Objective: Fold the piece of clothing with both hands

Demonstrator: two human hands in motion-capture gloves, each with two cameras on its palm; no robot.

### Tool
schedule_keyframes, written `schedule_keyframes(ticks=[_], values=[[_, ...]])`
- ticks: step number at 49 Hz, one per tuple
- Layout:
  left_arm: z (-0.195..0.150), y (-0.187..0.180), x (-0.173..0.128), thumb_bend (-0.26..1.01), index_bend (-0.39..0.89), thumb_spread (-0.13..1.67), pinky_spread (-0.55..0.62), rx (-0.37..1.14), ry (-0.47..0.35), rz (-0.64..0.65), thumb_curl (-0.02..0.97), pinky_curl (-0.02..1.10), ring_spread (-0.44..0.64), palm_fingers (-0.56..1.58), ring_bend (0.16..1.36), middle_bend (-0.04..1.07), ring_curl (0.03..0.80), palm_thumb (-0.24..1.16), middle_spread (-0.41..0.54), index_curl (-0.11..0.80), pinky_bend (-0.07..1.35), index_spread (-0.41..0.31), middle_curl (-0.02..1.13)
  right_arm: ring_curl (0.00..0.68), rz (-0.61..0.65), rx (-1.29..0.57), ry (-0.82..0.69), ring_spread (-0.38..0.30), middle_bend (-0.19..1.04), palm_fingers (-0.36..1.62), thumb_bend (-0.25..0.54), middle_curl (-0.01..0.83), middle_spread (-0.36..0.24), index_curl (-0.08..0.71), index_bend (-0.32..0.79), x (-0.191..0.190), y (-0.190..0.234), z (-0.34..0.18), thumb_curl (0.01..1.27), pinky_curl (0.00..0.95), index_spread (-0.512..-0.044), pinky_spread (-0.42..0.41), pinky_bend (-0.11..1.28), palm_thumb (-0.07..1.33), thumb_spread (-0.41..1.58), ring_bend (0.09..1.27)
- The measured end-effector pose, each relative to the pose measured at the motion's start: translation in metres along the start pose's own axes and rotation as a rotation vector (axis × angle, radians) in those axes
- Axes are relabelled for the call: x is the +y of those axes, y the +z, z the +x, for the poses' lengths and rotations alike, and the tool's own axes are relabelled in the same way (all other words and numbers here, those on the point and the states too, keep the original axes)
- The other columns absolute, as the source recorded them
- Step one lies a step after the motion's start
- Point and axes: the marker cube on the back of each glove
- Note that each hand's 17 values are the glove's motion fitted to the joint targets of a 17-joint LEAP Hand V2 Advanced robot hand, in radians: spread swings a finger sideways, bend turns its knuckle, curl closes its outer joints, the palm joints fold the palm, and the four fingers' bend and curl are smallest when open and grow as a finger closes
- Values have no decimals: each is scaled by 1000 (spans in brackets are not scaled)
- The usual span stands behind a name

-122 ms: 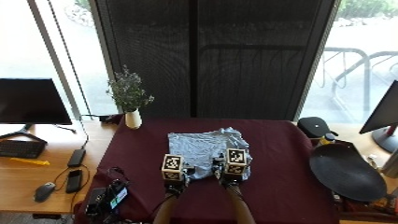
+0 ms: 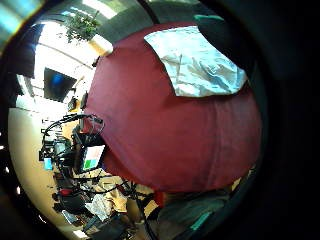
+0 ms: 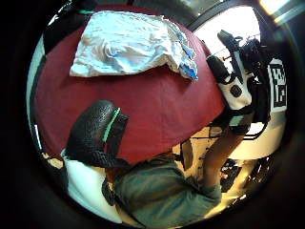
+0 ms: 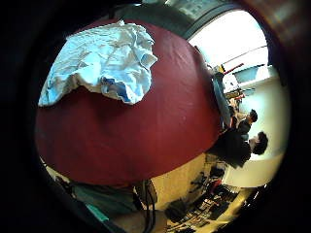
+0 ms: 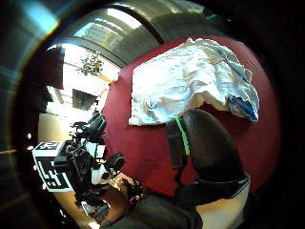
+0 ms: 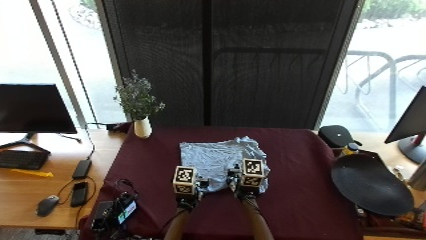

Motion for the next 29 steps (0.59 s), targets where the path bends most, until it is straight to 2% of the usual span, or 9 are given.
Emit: schedule_keyframes(ticks=[5, 11, 17, 29], values=[[-3, 6, -2, 153, 184, 896, 278, 8, -17, -2, 141, 129, 74, 552, 472, 241, 219, 336, -73, 185, 237, -126, 220, 100, 7, -16, -6, 133, 163, 250, 256, 107, 10, 206, 261, -1, -1, -3, 147, 208, -331, 246, 464, 416, 986, 198], [-6, 6, -2, 121, 171, 1006, 316, 6, -26, -17, 175, 152, 81, 542, 470, 224, 241, 349, -80, 227, 231, -138, 257, 125, 24, -4, -23, 149, 163, 236, 234, 136, 15, 246, 249, 0, -4, -3, 179, 236, -358, 269, 465, 423, 1127, 199], [-6, 3, -3, 86, 165, 1063, 336, 2, -13, -7, 203, 173, 85, 532, 464, 208, 256, 359, -83, 260, 228, -144, 290, 147, -18, 5, -15, 158, 158, 225, 207, 158, 18, 279, 239, 16, -18, -6, 205, 257, -372, 279, 464, 430, 1204, 199], [-11, -8, -4, 26, 159, 1105, 355, 0, -15, 25, 249, 209, 93, 517, 465, 189, 283, 392, -86, 304, 223, -148, 333, 181, 10, -10, -51, 165, 156, 211, 146, 190, 13, 325, 211, 11, -17, -6, 245, 289, -377, 287, 465, 439, 1263, 197]])
